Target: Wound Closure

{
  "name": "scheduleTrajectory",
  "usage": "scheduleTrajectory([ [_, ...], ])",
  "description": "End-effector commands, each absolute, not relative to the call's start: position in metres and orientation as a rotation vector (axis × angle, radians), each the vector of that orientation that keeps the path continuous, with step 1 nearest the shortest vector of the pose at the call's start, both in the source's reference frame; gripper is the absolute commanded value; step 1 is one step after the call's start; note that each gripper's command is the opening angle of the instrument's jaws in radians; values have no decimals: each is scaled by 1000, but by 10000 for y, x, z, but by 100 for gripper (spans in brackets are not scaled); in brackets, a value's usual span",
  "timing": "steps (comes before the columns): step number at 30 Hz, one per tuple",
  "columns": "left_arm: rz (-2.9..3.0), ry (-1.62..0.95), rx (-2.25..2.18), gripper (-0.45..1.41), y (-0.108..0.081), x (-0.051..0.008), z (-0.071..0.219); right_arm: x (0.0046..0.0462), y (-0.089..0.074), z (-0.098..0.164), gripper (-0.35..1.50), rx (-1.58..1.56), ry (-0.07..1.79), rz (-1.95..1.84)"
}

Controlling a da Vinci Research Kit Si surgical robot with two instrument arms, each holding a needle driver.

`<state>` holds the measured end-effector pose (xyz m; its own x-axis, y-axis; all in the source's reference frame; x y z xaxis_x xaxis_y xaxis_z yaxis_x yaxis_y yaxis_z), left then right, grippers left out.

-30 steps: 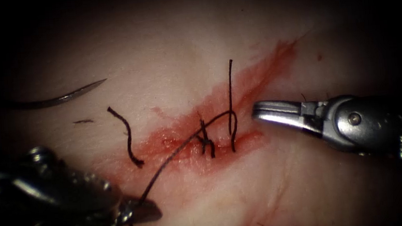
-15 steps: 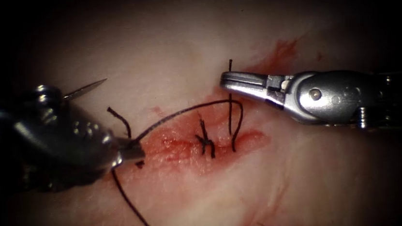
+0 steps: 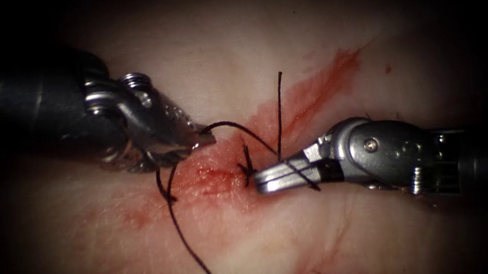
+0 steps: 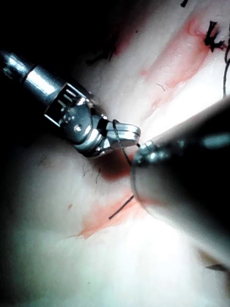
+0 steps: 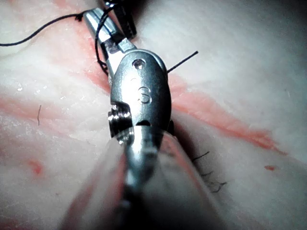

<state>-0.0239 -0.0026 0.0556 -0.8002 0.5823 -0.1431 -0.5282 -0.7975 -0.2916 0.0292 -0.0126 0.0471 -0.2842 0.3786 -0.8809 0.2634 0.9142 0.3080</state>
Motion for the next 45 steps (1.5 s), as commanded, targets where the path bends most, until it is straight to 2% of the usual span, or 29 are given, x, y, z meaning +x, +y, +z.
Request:
scheduleTrajectory([
  [1, 2496, -339, -303, -45, -28, -248, 560, 303, -125, 466, -35, 484, 1908, 161],
  [5, 2460, -409, -318, -45, -43, -270, 563, 303, -123, 466, -35, 505, 1963, 211],
  [10, 2435, -455, -321, -45, -58, -290, 565, 302, -124, 466, -35, 421, 1927, 317],
  [19, 2416, -470, -328, -45, -61, -291, 559, 301, -131, 460, -35, 31, 1675, 413],
  [23, 2416, -457, -329, -45, -60, -290, 555, 304, -138, 454, -35, -80, 1522, 250],
  [32, 2423, -404, -301, -45, -57, -292, 544, 312, -151, 462, -35, -127, 1303, -30],
  [45, 2671, -322, -105, -45, -69, -294, 529, 307, -144, 473, -35, -131, 1174, -215],
])
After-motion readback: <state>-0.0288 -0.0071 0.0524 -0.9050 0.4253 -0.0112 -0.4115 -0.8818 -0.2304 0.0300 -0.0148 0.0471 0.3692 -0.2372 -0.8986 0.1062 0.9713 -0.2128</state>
